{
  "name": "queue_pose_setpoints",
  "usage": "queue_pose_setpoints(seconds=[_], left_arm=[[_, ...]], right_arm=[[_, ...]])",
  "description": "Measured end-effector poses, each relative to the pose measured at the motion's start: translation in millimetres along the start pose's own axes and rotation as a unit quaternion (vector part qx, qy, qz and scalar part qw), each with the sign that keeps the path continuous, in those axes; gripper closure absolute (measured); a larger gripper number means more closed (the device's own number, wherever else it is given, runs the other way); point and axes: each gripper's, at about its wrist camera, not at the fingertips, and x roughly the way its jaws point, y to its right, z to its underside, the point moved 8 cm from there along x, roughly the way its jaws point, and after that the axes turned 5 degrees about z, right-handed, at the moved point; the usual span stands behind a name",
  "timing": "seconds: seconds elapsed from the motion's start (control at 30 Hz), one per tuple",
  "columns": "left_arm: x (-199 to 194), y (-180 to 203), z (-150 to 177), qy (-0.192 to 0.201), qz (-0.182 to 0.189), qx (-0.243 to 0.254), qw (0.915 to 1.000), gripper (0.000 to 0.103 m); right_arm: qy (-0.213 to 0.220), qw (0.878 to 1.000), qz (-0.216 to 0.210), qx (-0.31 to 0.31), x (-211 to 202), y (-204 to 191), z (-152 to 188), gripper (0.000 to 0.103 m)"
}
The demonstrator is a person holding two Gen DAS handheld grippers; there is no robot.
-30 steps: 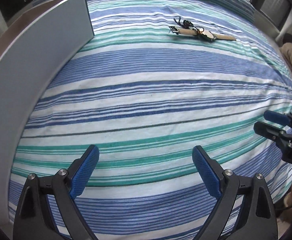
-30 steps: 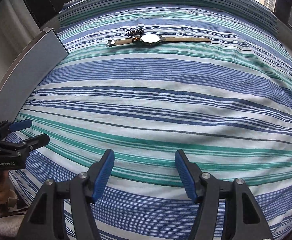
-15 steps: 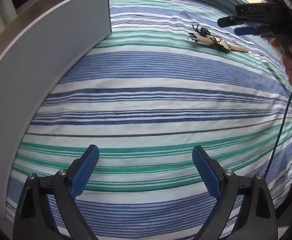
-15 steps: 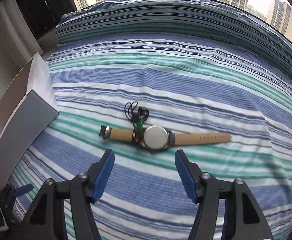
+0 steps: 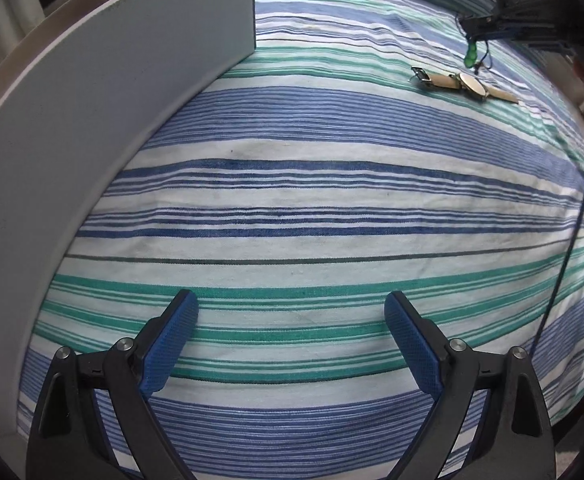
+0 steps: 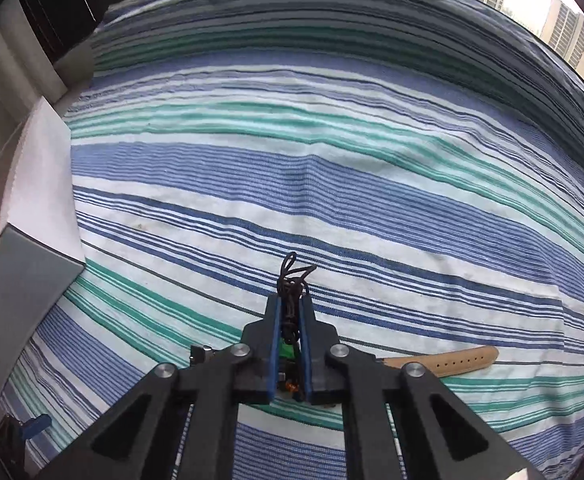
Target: Organize jewelry
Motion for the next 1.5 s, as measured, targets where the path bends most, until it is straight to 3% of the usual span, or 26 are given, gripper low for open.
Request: queue_pose_setpoints(seconds=[0.2, 0.37, 0.47, 0.5, 0.53, 0.6, 0.67, 0.73, 0.87, 0.9, 0.93, 1.0, 1.03, 1.07, 1.17, 1.33, 1.5], left_arm=[[-5.0, 21.1, -25.9, 0.013, -0.004, 0.048, 0.9987, 0.008], [-4.5, 58.5, -74.8, 0.030, 0.011, 0.116, 0.9927, 0.008], [-2.5, 87.9, -104.0, 0.037, 0.040, 0.173, 0.9834, 0.008], [0.5, 98.9, -112.9, 0.036, 0.049, 0.194, 0.9790, 0.008], [4.3, 109.6, -121.5, 0.034, 0.057, 0.215, 0.9743, 0.008], [15.1, 127.9, -136.4, 0.022, 0.076, 0.250, 0.9649, 0.008], [31.2, 147.1, -151.4, 0.005, 0.090, 0.275, 0.9570, 0.008], [46.1, 161.5, -163.3, -0.001, 0.081, 0.292, 0.9529, 0.008], [80.3, 183.2, -177.8, -0.003, 0.046, 0.318, 0.9470, 0.015], [82.0, 186.5, -179.3, 0.002, 0.052, 0.318, 0.9465, 0.014], [81.2, 189.8, -181.1, 0.009, 0.064, 0.315, 0.9468, 0.019], [80.4, 193.0, -180.1, 0.005, 0.095, 0.306, 0.9474, 0.039], [76.2, 191.9, -178.6, 0.011, 0.102, 0.301, 0.9481, 0.057], [74.2, 187.9, -175.4, 0.012, 0.092, 0.298, 0.9501, 0.060], [66.5, 168.2, -159.5, 0.008, 0.067, 0.260, 0.9632, 0.060], [35.0, 95.6, -101.3, -0.024, 0.045, 0.127, 0.9905, 0.060], [-10.4, 32.7, -16.8, -0.030, 0.057, 0.042, 0.9970, 0.058]], right_arm=[[0.012, 0.998, -0.062, 0.020, -76.7, 18.2, 43.1, 0.094], [-0.026, 0.997, -0.058, 0.041, -77.3, 55.3, 112.1, 0.092], [-0.046, 0.998, -0.018, 0.051, -63.0, 78.3, 156.7, 0.090], [-0.046, 0.997, -0.003, 0.054, -61.6, 85.8, 167.9, 0.078], [-0.043, 0.997, 0.005, 0.062, -62.2, 91.8, 176.6, 0.060], [-0.014, 0.996, 0.006, 0.091, -72.2, 101.9, 188.7, 0.046], [0.015, 0.992, 0.000, 0.129, -85.3, 111.7, 197.1, 0.045], [0.033, 0.984, -0.015, 0.176, -94.7, 120.9, 208.5, 0.045], [0.039, 0.975, -0.030, 0.218, -102.1, 131.4, 227.5, 0.045], [0.038, 0.975, -0.024, 0.217, -102.7, 133.9, 231.2, 0.045], [0.035, 0.976, -0.018, 0.216, -102.9, 136.3, 233.5, 0.045], [0.034, 0.974, -0.011, 0.222, -102.9, 139.7, 240.5, 0.045], [0.034, 0.973, -0.009, 0.227, -102.4, 142.5, 241.9, 0.045], [0.034, 0.972, -0.008, 0.231, -101.7, 144.5, 243.8, 0.045], [0.034, 0.970, -0.009, 0.239, -100.6, 147.5, 245.1, 0.045], [0.041, 0.973, -0.020, 0.224, -105.7, 132.8, 240.8, 0.045], [0.036, 0.979, -0.025, 0.197, -106.5, 112.0, 239.8, 0.045]])
